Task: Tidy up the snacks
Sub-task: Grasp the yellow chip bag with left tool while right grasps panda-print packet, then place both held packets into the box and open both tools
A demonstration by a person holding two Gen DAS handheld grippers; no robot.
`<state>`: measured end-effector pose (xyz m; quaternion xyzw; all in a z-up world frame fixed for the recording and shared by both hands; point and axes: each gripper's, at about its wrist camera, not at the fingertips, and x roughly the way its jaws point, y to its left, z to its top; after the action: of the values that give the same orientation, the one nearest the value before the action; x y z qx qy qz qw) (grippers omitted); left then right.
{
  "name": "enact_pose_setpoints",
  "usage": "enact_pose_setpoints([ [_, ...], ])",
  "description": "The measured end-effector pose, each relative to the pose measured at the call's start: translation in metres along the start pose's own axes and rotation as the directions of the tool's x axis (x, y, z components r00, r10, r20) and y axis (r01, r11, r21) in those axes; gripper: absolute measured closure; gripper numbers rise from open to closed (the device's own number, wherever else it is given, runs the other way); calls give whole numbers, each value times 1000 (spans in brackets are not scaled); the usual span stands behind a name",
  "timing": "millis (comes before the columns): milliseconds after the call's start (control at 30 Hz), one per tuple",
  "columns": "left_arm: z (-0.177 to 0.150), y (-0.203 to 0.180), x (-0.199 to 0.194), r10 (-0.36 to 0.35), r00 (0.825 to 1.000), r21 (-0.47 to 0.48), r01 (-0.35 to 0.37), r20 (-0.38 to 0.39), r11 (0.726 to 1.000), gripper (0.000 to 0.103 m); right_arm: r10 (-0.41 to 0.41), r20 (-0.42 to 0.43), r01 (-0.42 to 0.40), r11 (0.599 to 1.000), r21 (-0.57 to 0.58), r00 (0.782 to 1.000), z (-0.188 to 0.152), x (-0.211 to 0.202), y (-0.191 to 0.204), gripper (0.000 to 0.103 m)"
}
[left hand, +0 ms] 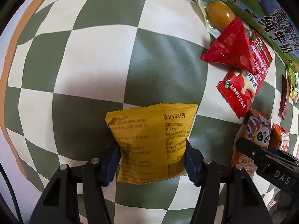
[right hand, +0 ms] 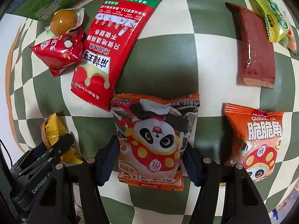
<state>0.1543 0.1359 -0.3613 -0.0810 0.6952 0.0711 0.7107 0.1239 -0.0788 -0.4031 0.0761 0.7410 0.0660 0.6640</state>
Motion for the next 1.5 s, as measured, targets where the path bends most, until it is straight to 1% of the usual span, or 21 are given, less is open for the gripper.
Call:
enact_pose_setpoints([
  [33,-1,-2,-5,-3,1000,1,3,2,1000,48,-4,5,4,1000,-3,1000,0,7,11,40],
  [100,-2,-6,-9,-12,1000,5,12,5,1000,50,-8,14,8,1000,-12,1000,-4,7,14,43],
  [200,-4,-13,-14,-19,1000,18,19,11,1000,51,2,22,-2,1000,-20,1000,-7,-1,13,47],
  [300,-4,-18,-17,-33,999,32,32,7,999,52,12,32,-11,999,-35,999,-10,-9,8,48],
  [433,-9,-22,-32,-68,998,38,68,16,997,53,58,50,-56,998,-43,997,-7,-23,5,49],
  [567,-8,-27,-67,-141,989,49,138,46,989,53,136,82,-131,989,-66,987,-13,-63,-6,50],
  [633,-4,-33,-94,-177,981,66,172,78,983,53,177,112,-167,982,-87,978,-14,-93,-10,50],
  [700,5,-39,-126,-216,969,88,206,120,975,53,212,154,-197,974,-110,965,-10,-131,-14,50],
  [767,17,-47,-156,-247,956,114,231,160,966,53,245,206,-221,966,-133,948,-1,-173,-18,50],
  [833,39,-59,-188,-285,938,149,258,198,955,53,266,255,-235,961,-147,930,16,-205,-20,50],
  [867,47,-61,-197,-295,933,161,265,207,951,53,279,285,-241,957,-161,917,28,-226,-23,50],
  [933,71,-70,-221,-321,918,185,282,232,941,53,290,323,-243,954,-178,901,49,-248,-17,50],
  [1000,99,-81,-238,-324,913,210,276,248,938,53,282,369,-223,955,-194,886,77,-269,-16,50],
  [1067,127,-96,-243,-310,915,228,255,257,940,53,276,396,-214,957,-193,876,108,-272,-7,50],
  [1100,141,-101,-245,-298,918,232,240,261,943,53,275,399,-214,958,-192,875,126,-274,-5,50],
  [1200,187,-117,-237,-251,937,232,195,243,953,53,265,394,-207,961,-185,880,168,-269,-1,50],
  [1333,245,-129,-215,-184,960,217,138,210,966,52,238,349,-187,967,-172,906,212,-248,5,50],
  [1467,280,-131,-180,-140,978,204,107,154,973,52,210,289,-173,974,-148,934,239,-217,4,50],
  [1500,288,-132,-171,-133,982,200,104,137,974,52,205,280,-170,975,-144,938,240,-209,4,50],
])
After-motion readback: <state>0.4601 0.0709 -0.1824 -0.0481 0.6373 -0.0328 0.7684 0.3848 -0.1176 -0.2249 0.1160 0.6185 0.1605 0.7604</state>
